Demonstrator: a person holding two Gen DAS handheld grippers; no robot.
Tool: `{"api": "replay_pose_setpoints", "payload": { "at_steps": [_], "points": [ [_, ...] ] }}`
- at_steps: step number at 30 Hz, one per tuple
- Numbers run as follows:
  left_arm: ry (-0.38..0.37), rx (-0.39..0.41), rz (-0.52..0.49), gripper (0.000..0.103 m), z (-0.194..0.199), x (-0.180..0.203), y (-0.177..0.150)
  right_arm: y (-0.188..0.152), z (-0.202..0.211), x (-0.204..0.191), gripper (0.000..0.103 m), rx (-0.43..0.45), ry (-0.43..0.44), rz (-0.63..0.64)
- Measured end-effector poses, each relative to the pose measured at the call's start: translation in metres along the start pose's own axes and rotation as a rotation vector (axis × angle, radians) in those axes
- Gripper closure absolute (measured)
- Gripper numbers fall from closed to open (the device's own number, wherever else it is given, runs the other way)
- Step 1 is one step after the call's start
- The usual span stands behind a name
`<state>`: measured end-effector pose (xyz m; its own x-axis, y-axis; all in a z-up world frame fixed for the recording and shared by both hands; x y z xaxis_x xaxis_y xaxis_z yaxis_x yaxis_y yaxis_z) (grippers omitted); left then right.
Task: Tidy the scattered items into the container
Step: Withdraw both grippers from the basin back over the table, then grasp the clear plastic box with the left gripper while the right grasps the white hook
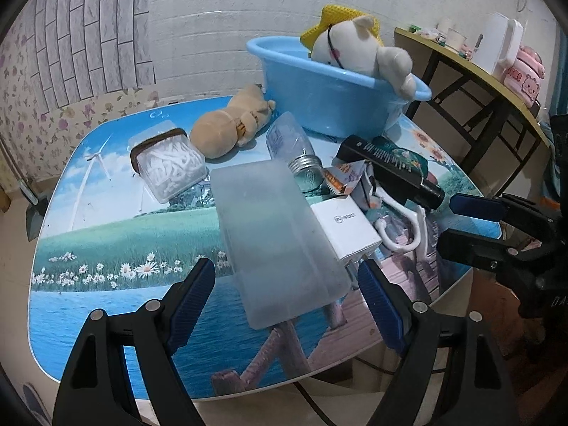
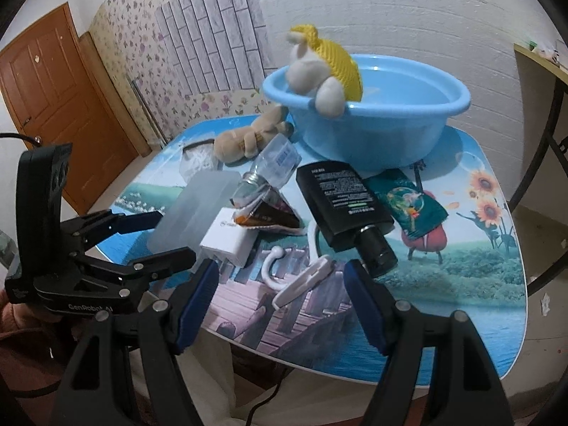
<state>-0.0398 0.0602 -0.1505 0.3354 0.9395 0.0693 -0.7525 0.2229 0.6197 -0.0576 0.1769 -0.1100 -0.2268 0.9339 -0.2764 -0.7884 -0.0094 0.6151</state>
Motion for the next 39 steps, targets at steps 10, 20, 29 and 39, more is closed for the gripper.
{"api": "replay_pose_setpoints", "payload": {
  "at_steps": [10, 20, 29, 39],
  "points": [
    [-0.009, 0.011, 0.023, 0.029, -0.004, -0.011, -0.005, -0.008, -0.012, 0.000, 0.032, -0.039, -0.056, 0.026],
    [0.018, 0.017, 0.033, 0.039, -0.001, -0.028, -0.011, -0.012, -0.022, 0.000, 0.068, -0.070, -0.085, 0.067],
    [0.041, -0.002, 0.053, 0.039, 0.011, -0.041, -0.025, -0.018, -0.016, 0.015, 0.080, -0.078, -0.064, 0.027],
    [0.063, -0.003, 0.078, 0.038, 0.011, -0.049, -0.031, -0.022, -0.007, 0.018, 0.079, -0.067, -0.066, 0.008]
  ]
}}
Point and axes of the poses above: each gripper's, at about its wrist camera, not at the fingertips, and z roughly against the way its jaws point, x to its right, y to its top, the point moved 9 cm from there along -z, roughly the way its jaws point, and after that the axes turned 6 degrees about -z, right-handed, at the moved point
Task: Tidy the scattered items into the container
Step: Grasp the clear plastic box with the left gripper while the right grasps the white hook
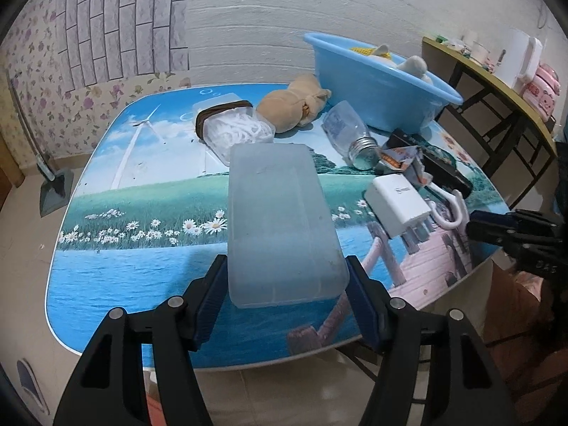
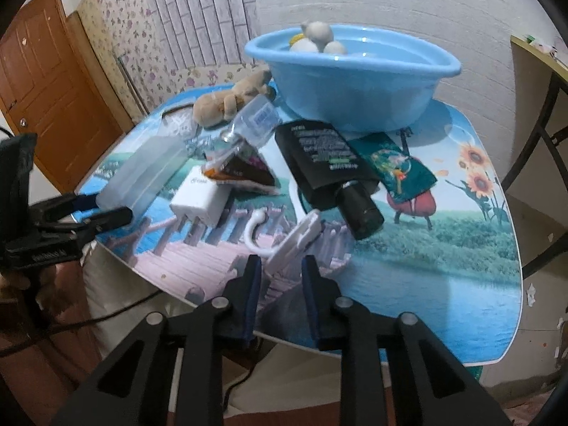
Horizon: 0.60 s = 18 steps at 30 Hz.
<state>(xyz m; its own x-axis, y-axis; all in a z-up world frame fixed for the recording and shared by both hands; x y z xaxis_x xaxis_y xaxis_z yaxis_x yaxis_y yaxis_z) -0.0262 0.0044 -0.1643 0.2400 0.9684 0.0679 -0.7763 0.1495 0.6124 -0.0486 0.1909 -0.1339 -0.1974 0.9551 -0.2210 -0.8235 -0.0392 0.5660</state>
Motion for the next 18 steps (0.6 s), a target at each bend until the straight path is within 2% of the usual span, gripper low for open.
{"api": "replay_pose_setpoints", "payload": {
  "at_steps": [1, 3, 4, 5, 11, 17, 18],
  "points": [
    [0.008, 0.005, -0.005, 0.037, -0.001, 0.000, 0.001, 0.001, 0.000, 0.000, 0.077, 0.005, 0.001, 0.000],
    [0.018, 0.009, -0.015, 0.034, -0.005, 0.003, 0.005, 0.005, -0.001, -0.001, 0.064, 0.011, -0.017, 0.007],
    [0.025, 0.014, -0.019, 0.032, -0.006, 0.003, 0.007, 0.006, -0.003, 0.000, 0.053, 0.014, -0.026, 0.011],
    [0.037, 0.022, -0.028, 0.031, -0.009, 0.004, 0.010, 0.007, -0.004, 0.000, 0.051, 0.018, -0.034, 0.015],
    [0.063, 0.037, -0.054, 0.026, -0.018, 0.007, 0.019, 0.011, -0.014, -0.001, 0.050, 0.023, -0.051, 0.050],
    [0.064, 0.024, -0.063, 0.009, -0.024, 0.007, 0.018, 0.013, -0.025, -0.004, 0.050, 0.014, -0.075, 0.077],
    [0.065, 0.019, -0.067, 0.003, -0.025, 0.007, 0.017, 0.014, -0.026, -0.004, 0.050, 0.016, -0.080, 0.083]
  ]
}}
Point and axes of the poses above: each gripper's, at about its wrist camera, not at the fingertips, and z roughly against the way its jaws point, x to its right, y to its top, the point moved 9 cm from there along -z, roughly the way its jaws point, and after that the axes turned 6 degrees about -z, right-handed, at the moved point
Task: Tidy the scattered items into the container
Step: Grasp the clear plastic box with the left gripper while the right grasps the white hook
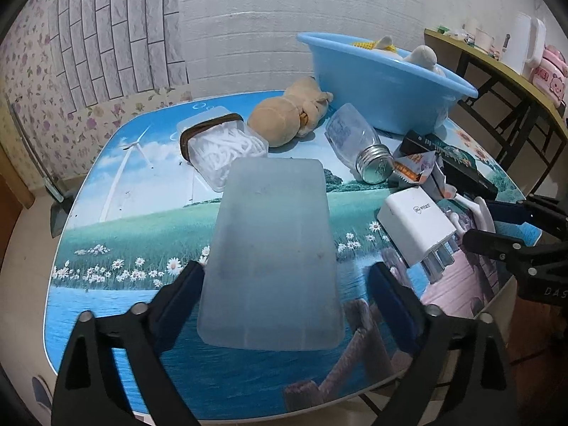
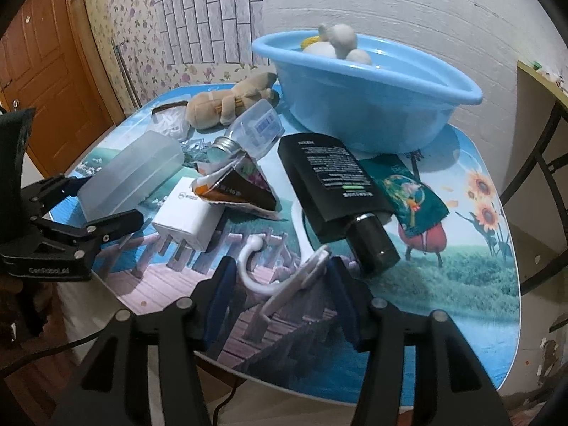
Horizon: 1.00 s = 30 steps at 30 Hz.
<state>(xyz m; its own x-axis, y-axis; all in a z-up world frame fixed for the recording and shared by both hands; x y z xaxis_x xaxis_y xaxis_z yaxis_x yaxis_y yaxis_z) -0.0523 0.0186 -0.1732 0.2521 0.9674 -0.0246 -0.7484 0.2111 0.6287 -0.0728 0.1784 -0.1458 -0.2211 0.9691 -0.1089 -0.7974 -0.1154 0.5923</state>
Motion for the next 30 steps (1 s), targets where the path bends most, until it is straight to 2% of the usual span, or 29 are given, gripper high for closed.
{"api": "replay_pose_setpoints", "payload": {
  "at_steps": [2, 30],
  "points": [
    [0.020, -0.012, -0.021, 0.000, -0.0029, 0.0004, -0.0016, -0.0009, -0.0010, 0.0002, 0.049, 0.002, -0.003, 0.003],
    [0.023, 0.010, -0.017, 0.000, -0.0012, 0.0014, -0.0014, -0.0072, 0.0056, 0.0016, 0.049, 0.002, 0.041, 0.000]
  ]
}}
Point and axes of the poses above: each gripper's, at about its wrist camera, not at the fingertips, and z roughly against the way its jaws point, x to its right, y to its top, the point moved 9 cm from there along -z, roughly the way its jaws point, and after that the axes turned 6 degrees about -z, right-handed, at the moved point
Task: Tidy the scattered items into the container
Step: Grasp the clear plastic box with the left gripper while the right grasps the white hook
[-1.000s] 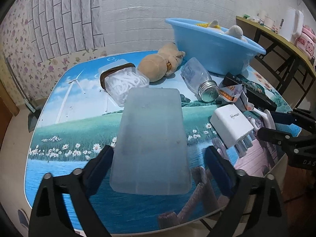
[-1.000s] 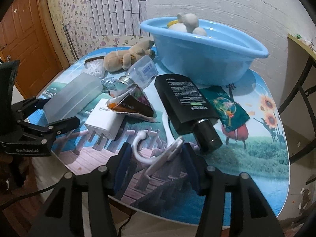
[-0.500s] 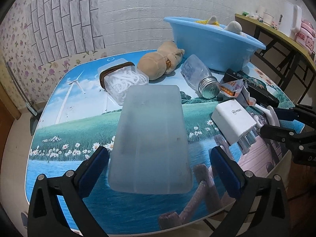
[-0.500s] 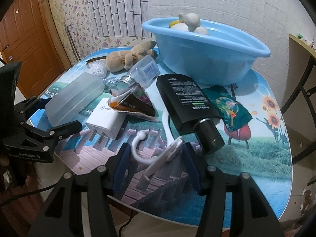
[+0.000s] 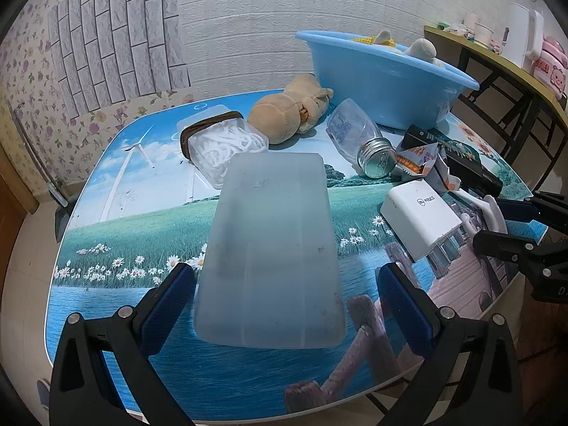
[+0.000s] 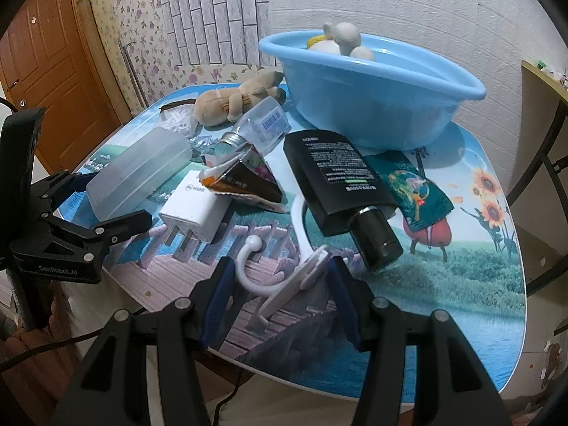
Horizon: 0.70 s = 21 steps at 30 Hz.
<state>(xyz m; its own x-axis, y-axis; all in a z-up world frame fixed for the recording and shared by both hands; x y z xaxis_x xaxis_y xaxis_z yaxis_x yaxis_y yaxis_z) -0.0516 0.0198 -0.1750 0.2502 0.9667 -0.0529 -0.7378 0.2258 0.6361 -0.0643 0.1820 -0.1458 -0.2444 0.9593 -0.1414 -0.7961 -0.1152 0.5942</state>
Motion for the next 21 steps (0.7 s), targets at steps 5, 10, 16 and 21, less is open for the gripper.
{"api": "replay_pose_setpoints", "payload": {
  "at_steps": [5, 10, 16, 21],
  "points": [
    [-0.002, 0.000, -0.001, 0.000, 0.0000, 0.0005, 0.0001, 0.0010, -0.0008, -0.0011, 0.049, -0.001, 0.000, -0.004],
    [-0.001, 0.000, 0.001, 0.000, -0.0004, -0.0002, -0.0004, 0.0004, -0.0009, -0.0012, 0.049, -0.001, -0.001, 0.000],
    [-0.001, 0.001, 0.000, 0.000, -0.0004, -0.0011, -0.0015, -0.0006, 0.0001, 0.0000, 0.049, -0.002, 0.003, 0.001],
    [-0.001, 0.001, 0.001, 0.000, -0.0003, -0.0007, -0.0019, -0.0006, 0.0000, -0.0009, 0.049, -0.001, 0.003, 0.000]
  ]
}}
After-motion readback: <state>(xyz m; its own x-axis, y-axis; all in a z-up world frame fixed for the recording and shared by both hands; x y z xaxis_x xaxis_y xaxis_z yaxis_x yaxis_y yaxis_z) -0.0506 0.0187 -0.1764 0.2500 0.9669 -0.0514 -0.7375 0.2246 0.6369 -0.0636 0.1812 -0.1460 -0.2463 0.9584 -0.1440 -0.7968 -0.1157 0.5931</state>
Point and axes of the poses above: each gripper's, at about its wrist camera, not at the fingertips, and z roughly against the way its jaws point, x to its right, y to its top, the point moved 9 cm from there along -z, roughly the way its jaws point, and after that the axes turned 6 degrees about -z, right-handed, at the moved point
